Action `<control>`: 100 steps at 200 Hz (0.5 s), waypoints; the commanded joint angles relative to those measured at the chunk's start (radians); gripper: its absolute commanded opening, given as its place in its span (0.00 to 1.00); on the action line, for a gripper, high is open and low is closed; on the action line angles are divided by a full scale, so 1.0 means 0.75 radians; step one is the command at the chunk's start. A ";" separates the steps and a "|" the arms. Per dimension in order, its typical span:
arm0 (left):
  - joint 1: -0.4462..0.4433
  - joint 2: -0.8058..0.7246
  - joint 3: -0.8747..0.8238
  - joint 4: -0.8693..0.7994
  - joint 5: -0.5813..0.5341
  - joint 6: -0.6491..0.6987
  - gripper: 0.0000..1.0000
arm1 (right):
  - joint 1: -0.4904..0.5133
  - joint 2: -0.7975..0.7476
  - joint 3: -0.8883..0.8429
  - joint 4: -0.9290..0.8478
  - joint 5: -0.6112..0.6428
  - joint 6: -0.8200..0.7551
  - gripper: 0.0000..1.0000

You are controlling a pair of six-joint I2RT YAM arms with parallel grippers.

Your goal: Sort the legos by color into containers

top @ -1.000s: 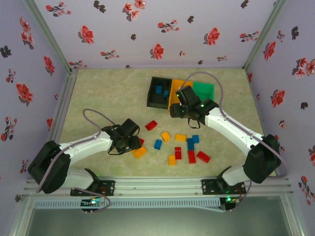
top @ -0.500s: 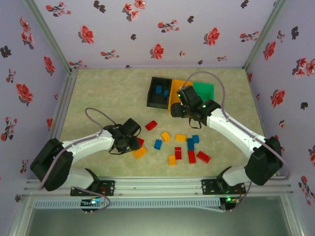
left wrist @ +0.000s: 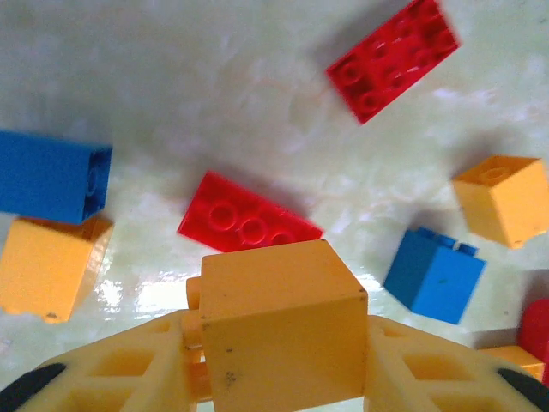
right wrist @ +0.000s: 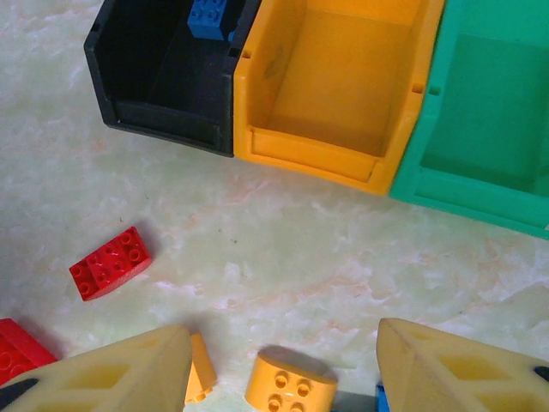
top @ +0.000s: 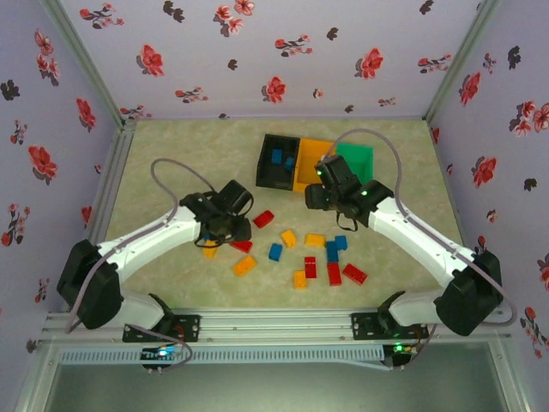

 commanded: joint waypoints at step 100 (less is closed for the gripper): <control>0.005 0.653 0.883 -0.084 -0.010 0.332 0.42 | -0.003 -0.240 -0.099 -0.171 0.176 0.054 0.59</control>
